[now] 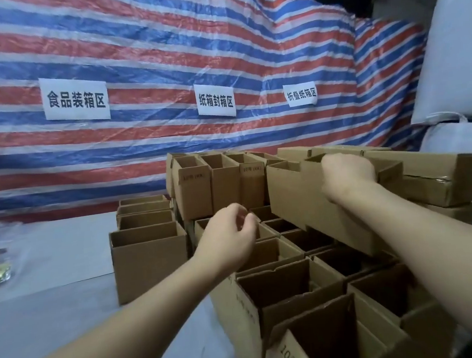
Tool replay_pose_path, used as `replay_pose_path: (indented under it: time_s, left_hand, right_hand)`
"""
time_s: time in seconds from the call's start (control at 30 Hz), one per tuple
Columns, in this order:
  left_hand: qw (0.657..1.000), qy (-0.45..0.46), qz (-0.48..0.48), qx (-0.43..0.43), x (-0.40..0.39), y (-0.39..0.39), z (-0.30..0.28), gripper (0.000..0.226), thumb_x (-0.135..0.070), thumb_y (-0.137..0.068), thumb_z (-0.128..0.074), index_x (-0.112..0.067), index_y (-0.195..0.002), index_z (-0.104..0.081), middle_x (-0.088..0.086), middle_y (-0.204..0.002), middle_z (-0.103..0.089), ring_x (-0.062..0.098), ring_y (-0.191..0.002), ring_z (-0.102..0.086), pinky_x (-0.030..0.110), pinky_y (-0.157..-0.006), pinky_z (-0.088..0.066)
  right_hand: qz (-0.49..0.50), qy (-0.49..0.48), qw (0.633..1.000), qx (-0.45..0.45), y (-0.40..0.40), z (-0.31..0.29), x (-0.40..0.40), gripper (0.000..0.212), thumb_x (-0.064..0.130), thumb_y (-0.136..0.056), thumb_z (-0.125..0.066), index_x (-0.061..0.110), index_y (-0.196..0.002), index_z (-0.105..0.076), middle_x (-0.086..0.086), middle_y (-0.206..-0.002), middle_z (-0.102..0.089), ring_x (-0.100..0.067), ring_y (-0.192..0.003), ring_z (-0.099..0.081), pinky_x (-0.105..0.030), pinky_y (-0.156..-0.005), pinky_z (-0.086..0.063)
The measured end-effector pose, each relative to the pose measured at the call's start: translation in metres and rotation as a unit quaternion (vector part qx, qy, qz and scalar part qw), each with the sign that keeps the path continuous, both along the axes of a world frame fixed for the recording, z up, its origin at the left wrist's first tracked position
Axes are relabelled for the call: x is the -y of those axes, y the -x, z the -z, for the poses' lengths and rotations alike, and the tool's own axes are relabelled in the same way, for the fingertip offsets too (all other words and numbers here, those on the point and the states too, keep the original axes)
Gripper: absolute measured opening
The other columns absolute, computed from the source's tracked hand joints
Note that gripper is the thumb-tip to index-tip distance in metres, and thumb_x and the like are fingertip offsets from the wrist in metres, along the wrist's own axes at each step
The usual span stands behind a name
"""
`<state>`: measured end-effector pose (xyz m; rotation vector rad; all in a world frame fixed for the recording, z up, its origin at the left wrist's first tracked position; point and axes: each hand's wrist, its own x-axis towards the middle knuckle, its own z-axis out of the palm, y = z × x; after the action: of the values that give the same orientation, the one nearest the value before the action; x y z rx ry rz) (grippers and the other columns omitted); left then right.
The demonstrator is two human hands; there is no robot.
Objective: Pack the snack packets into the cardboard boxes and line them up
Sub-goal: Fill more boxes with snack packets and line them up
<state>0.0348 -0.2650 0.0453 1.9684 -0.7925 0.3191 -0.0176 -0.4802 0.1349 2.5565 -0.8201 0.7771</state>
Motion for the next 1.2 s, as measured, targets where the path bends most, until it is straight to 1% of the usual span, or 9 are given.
replay_pose_path:
  time_s: [0.17,0.27,0.4,0.47,0.53,0.67,0.87,1.07,1.2]
  left_hand:
    - [0.994,0.077,-0.068,-0.032,-0.043,-0.012,-0.036,0.023,-0.044,-0.102,-0.043,-0.029,-0.114,-0.056,-0.016,-0.095,-0.060,0.001,-0.087,-0.058,0.015,-0.061,-0.042]
    - [0.984,0.116,-0.123,-0.061,-0.075,-0.016,-0.050,0.029,-0.049,-0.102,-0.039,-0.027,-0.110,-0.056,-0.010,-0.093,-0.062,0.004,-0.082,-0.059,0.015,-0.056,-0.039]
    - [0.968,0.165,-0.182,-0.058,-0.137,-0.014,-0.057,0.045,-0.060,-0.099,-0.033,-0.028,-0.125,-0.052,-0.013,-0.106,-0.058,0.006,-0.093,-0.057,0.023,-0.069,-0.044]
    - [0.956,0.192,-0.211,-0.068,-0.177,-0.013,-0.058,0.048,-0.062,-0.099,-0.032,-0.029,-0.129,-0.049,-0.013,-0.113,-0.053,0.006,-0.094,-0.054,0.021,-0.068,-0.042]
    - [0.954,0.191,-0.212,-0.095,-0.219,-0.011,-0.053,0.051,-0.062,-0.098,-0.034,-0.028,-0.133,-0.047,-0.013,-0.117,-0.049,0.009,-0.102,-0.051,0.027,-0.080,-0.043]
    - [0.952,0.165,-0.169,-0.193,-0.290,0.000,-0.019,0.042,-0.047,-0.100,-0.048,-0.029,-0.137,-0.045,-0.005,-0.127,-0.056,0.015,-0.115,-0.055,0.037,-0.094,-0.048]
    - [0.907,0.186,-0.198,-0.322,-0.343,0.023,0.050,0.033,-0.015,-0.103,-0.042,-0.024,-0.131,-0.057,0.003,-0.110,-0.064,0.017,-0.098,-0.061,0.028,-0.064,-0.047]
    - [0.912,0.155,-0.288,-0.250,-0.366,0.028,0.085,0.034,-0.009,-0.102,-0.043,-0.017,-0.131,-0.058,0.000,-0.118,-0.056,0.013,-0.108,-0.051,0.026,-0.090,-0.039]
    - [0.911,0.152,-0.291,-0.248,-0.376,0.028,0.097,0.036,-0.005,-0.100,-0.043,-0.014,-0.132,-0.056,0.005,-0.123,-0.059,0.013,-0.107,-0.053,0.022,-0.085,-0.043]
  right_hand:
    - [-0.131,0.054,0.988,0.060,-0.004,-0.026,-0.075,0.010,0.018,-0.093,-0.069,0.018,-0.099,-0.061,0.001,-0.076,-0.051,-0.018,-0.063,-0.051,-0.029,-0.050,-0.034]
    - [-0.221,0.051,0.971,0.073,-0.005,-0.025,-0.124,0.014,0.023,-0.094,-0.068,0.020,-0.104,-0.059,0.000,-0.086,-0.057,-0.021,-0.074,-0.059,-0.032,-0.056,-0.044]
    - [-0.362,0.019,0.929,0.079,-0.001,-0.006,-0.191,0.020,0.034,-0.095,-0.067,0.028,-0.093,-0.047,0.007,-0.088,-0.056,-0.017,-0.081,-0.062,-0.033,-0.065,-0.052]
    - [-0.429,-0.007,0.900,0.075,0.003,0.008,-0.224,0.015,0.035,-0.094,-0.067,0.028,-0.098,-0.055,0.008,-0.092,-0.061,-0.015,-0.082,-0.064,-0.030,-0.067,-0.054]
    - [-0.490,-0.037,0.870,0.048,0.008,0.025,-0.258,0.014,0.035,-0.094,-0.068,0.029,-0.104,-0.060,0.009,-0.097,-0.066,-0.011,-0.084,-0.066,-0.025,-0.070,-0.055]
    - [-0.572,-0.095,0.814,-0.042,0.014,0.069,-0.318,0.012,0.036,-0.095,-0.066,0.035,-0.104,-0.057,0.016,-0.097,-0.064,-0.007,-0.085,-0.064,-0.022,-0.076,-0.056]
    - [-0.621,-0.123,0.757,-0.162,0.009,0.138,-0.367,0.013,0.037,-0.098,-0.061,0.035,-0.109,-0.055,0.014,-0.106,-0.063,-0.007,-0.094,-0.062,-0.018,-0.082,-0.049]
    - [-0.647,-0.145,0.720,-0.206,-0.001,0.158,-0.392,0.023,0.055,-0.097,-0.050,0.034,-0.103,-0.058,0.015,-0.103,-0.056,-0.001,-0.091,-0.051,-0.019,-0.080,-0.044]
    - [-0.583,-0.223,0.775,-0.101,-0.026,0.151,-0.396,0.044,0.061,-0.099,-0.037,0.035,-0.129,-0.054,0.016,-0.126,-0.051,-0.007,-0.118,-0.046,-0.030,-0.104,-0.040]
